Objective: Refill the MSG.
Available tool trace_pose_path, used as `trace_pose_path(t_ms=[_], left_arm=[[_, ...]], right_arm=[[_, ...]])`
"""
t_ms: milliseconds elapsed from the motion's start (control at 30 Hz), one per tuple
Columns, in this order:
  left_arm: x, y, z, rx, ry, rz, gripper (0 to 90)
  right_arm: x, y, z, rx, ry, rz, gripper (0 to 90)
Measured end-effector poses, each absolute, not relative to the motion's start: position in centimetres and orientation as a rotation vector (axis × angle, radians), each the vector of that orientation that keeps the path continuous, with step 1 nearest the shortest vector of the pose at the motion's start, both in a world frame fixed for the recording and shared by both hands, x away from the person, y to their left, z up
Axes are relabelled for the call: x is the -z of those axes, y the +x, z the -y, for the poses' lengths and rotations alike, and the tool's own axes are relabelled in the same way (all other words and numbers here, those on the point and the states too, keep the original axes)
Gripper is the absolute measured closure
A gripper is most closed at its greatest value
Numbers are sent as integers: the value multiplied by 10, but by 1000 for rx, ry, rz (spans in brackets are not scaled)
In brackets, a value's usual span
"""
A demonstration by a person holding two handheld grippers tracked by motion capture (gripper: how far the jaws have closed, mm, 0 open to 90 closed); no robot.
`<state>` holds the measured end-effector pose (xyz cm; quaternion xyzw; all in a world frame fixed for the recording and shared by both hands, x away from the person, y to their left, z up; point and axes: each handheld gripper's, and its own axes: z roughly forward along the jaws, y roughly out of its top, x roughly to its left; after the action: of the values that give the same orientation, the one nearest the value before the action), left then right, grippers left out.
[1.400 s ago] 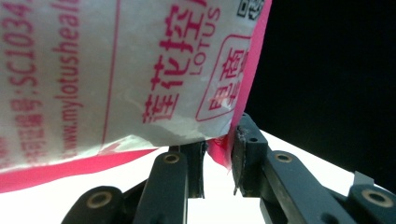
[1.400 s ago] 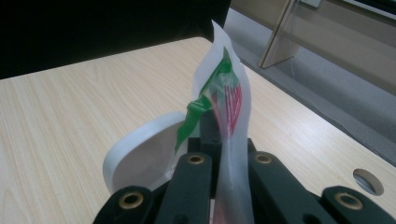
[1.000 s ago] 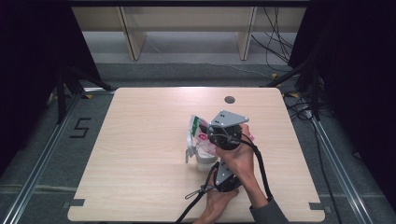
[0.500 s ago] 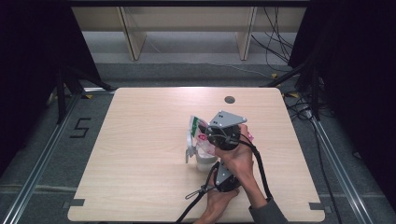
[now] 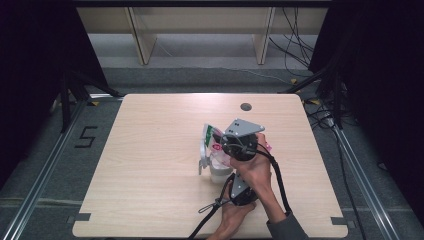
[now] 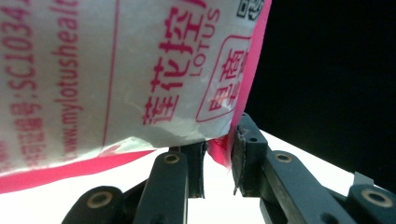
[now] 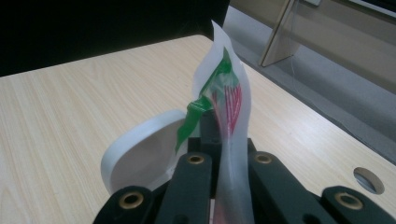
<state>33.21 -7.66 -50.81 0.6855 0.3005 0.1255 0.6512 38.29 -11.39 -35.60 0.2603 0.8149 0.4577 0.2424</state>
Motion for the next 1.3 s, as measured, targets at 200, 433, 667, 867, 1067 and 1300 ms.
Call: trace_pose_path(t_ms=[200, 433, 667, 867, 1067, 1300], left_arm=[[509, 333, 77, -287, 1552, -686, 761], [509, 333, 77, -287, 1552, -687, 761], [509, 333, 77, -286, 1551, -688, 761], [509, 333, 77, -284, 1548, -690, 761], [509, 333, 77, -283, 1549, -691, 760], [509, 333, 77, -276, 1548, -693, 761]], right_arm=[[355, 385, 116, -1248, 679, -2237, 900], [355, 384, 116, -1258, 698, -2231, 900], [355, 384, 116, -1269, 707, -2219, 900], [355, 384, 116, -1257, 696, -2218, 900], [356, 384, 114, -1252, 696, -2223, 900], [356, 383, 114, -1252, 697, -2225, 900]])
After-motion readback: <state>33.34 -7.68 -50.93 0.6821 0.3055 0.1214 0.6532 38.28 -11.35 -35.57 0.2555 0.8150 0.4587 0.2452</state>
